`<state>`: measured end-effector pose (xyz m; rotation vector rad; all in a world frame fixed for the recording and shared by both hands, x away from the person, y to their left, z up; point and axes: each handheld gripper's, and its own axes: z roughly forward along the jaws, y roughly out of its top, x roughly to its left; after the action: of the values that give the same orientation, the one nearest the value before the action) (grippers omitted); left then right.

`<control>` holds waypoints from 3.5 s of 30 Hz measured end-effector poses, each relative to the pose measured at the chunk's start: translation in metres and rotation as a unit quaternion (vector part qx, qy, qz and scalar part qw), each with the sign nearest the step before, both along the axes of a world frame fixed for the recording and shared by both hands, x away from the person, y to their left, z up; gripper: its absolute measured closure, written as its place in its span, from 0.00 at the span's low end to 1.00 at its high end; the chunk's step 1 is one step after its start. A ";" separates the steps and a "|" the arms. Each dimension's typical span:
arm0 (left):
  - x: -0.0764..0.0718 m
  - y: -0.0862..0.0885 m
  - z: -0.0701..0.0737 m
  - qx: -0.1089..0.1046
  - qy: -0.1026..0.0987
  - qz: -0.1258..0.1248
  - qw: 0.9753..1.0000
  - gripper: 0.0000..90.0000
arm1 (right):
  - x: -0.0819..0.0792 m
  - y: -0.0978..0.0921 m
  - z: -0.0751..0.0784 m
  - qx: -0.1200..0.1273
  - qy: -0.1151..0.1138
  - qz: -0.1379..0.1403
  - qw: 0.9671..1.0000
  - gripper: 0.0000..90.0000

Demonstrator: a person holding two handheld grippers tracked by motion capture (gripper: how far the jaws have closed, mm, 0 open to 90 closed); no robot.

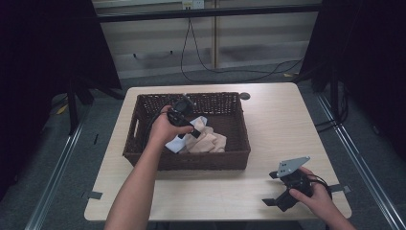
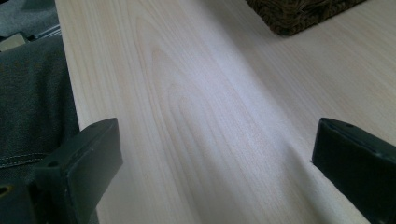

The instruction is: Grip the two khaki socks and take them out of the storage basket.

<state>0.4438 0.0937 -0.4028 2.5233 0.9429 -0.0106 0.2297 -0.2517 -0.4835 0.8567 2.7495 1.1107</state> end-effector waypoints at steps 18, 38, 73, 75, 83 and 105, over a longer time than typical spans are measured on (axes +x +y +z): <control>0.003 0.005 -0.001 0.003 0.029 -0.028 0.999 0.96 | 0.000 -0.004 0.001 0.005 0.001 -0.007 1.000 0.01; -0.013 0.036 0.096 -0.026 0.067 -0.020 0.997 0.97 | 0.001 -0.003 0.001 0.004 0.001 -0.004 1.000 0.01; -0.066 0.036 0.133 -0.032 0.077 -0.109 0.991 0.96 | 0.000 0.000 0.001 0.003 0.000 0.000 1.000 0.01; -0.068 0.035 0.132 -0.031 0.080 -0.111 0.990 0.97 | 0.000 0.000 0.001 0.003 0.000 0.000 1.000 0.01; -0.077 0.033 0.127 -0.033 0.080 -0.129 0.988 0.96 | 0.000 0.000 0.001 0.002 0.002 0.000 1.000 0.01; -0.101 0.021 0.091 -0.047 0.094 -0.171 0.980 0.96 | -0.001 0.000 0.002 0.005 0.000 0.000 1.000 0.01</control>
<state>0.3431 0.1147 -0.3119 2.5948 0.5481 -0.3945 0.2287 -0.2521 -0.4815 0.8581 2.7452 1.1266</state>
